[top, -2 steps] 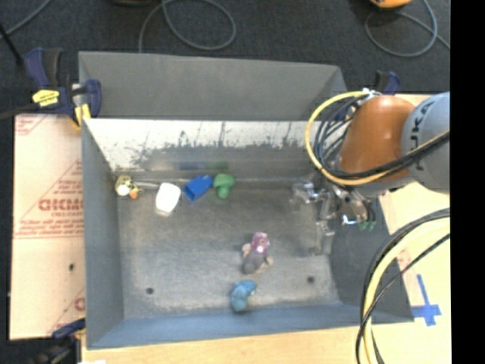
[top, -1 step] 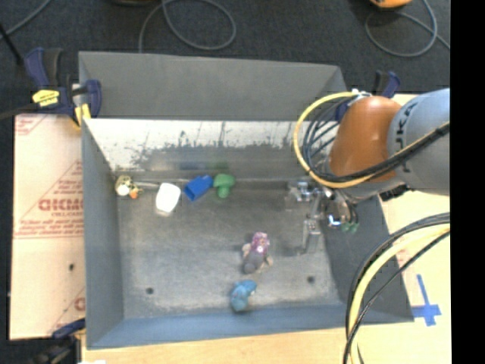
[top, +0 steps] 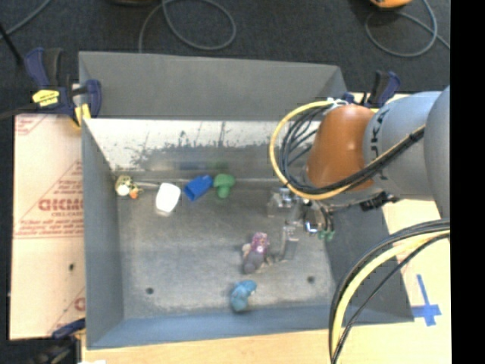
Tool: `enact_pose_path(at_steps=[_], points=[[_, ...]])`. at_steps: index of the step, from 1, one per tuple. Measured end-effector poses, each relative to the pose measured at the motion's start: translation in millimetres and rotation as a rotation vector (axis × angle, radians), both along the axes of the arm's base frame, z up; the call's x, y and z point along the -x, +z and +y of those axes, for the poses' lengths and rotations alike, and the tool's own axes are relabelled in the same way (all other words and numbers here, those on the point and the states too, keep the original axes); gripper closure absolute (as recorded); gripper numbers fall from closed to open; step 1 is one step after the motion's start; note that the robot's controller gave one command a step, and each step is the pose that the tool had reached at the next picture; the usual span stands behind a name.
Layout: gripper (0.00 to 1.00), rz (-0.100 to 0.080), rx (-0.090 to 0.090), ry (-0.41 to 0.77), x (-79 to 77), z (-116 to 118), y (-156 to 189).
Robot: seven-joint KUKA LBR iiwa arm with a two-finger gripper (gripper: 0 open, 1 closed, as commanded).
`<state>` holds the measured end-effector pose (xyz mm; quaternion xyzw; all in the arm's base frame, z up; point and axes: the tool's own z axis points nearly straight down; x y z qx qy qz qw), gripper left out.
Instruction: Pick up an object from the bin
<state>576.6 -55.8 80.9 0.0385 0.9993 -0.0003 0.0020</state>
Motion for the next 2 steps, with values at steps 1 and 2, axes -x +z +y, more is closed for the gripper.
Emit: enact_pose_path(at_steps=[1,2], points=[[0.0,0.001,0.0,-0.065,23.4,30,6],[1.0,-0.005,0.0,-0.193,15.9,36,-10]])
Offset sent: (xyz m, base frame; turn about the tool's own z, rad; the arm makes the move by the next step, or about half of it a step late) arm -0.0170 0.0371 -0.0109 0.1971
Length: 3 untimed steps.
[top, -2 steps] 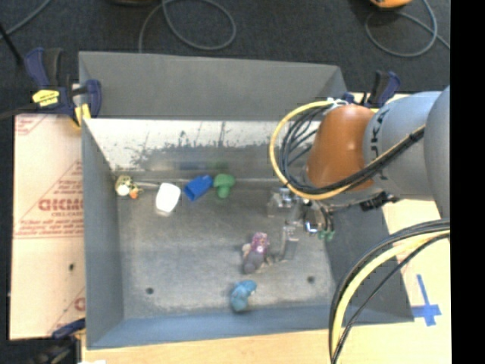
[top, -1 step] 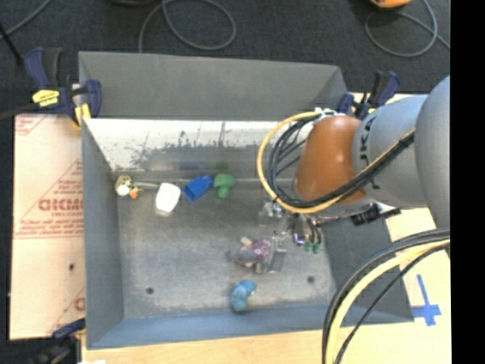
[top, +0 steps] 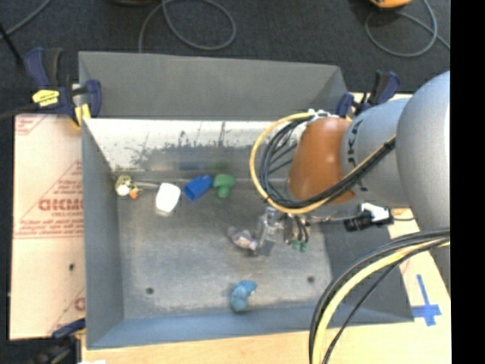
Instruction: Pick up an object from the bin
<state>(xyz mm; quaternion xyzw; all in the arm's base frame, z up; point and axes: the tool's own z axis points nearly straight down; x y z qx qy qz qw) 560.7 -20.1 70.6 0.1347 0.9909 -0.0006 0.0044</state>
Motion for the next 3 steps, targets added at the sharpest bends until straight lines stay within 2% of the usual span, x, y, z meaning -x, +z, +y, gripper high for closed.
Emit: enact_pose_path(at_steps=[1,2,3], points=[[1.0,0.0,0.0,0.001,0.0,0,0],[1.0,0.008,0.001,0.036,11.9,2,30],[1.0,0.002,0.001,0.058,35.4,-2,83]])
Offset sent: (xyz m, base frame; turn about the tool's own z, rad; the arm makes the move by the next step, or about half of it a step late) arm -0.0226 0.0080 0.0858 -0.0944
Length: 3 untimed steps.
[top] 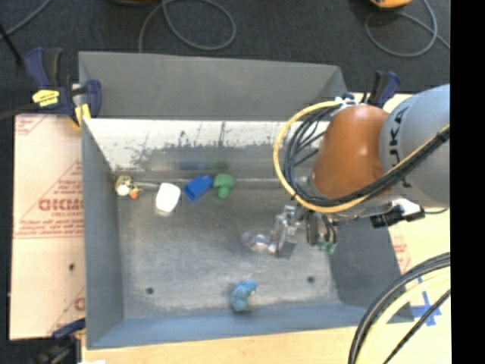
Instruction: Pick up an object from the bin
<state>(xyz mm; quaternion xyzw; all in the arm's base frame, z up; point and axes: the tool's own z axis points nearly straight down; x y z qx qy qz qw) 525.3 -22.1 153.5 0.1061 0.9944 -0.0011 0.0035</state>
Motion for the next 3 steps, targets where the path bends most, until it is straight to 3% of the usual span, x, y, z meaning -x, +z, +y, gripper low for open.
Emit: enact_pose_path(at_steps=[1,2,3], points=[[1.0,-0.003,0.001,-0.035,3.2,15,32],[1.0,-0.001,0.0,-0.022,7.6,20,25],[1.0,0.0,0.001,-0.006,10.0,19,40]])
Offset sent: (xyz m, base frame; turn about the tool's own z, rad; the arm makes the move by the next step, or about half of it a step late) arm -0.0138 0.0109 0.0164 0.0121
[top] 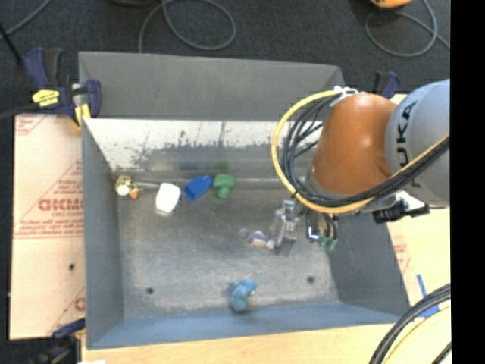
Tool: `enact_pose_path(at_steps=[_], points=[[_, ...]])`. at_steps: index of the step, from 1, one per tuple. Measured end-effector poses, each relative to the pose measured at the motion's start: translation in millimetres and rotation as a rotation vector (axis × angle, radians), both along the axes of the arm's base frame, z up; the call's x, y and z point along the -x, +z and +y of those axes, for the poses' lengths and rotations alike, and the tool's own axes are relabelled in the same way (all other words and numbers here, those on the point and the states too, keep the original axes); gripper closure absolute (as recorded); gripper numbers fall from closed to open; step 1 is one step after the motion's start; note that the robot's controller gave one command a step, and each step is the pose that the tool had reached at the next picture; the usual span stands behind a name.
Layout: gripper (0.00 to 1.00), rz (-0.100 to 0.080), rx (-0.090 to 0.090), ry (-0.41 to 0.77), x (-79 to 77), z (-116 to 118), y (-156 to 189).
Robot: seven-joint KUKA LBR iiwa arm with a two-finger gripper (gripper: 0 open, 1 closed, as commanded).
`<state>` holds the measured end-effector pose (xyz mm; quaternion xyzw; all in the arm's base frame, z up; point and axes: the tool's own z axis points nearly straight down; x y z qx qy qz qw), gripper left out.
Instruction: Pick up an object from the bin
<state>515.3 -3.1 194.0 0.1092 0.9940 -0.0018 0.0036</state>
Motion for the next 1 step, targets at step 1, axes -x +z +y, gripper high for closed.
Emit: enact_pose_path(at_steps=[1], points=[[1.0,-0.006,0.0,0.01,1.5,2.1,14.7]])
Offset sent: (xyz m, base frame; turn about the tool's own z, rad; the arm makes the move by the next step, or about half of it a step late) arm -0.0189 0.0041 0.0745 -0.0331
